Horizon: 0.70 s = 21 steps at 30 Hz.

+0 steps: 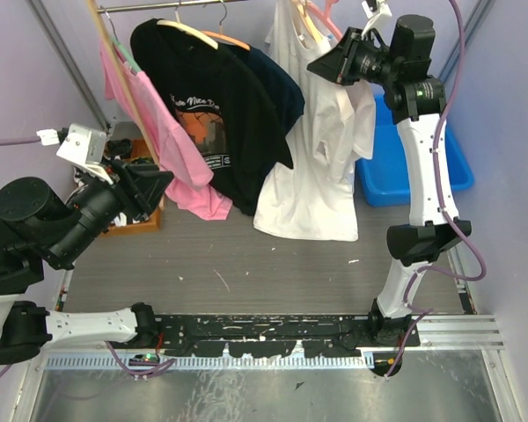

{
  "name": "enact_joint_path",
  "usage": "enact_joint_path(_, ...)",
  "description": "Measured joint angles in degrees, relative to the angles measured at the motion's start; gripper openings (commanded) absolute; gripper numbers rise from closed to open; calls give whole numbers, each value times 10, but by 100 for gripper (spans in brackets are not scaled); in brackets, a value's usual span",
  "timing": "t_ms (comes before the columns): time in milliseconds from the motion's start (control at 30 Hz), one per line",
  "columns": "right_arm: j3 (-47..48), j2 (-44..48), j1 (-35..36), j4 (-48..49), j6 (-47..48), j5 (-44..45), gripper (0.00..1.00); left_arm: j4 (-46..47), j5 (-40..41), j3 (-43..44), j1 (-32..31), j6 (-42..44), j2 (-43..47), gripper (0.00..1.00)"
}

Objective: Place the t-shirt on the hanger
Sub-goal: Place the hanger at the clothesline.

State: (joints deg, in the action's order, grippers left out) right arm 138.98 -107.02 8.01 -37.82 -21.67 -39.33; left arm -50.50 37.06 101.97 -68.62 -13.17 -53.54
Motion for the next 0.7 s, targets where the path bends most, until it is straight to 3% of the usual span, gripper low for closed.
enact_joint_path(700,-31,-25,0,62,-38,-29,1,0,0,4,0,-1,0,42)
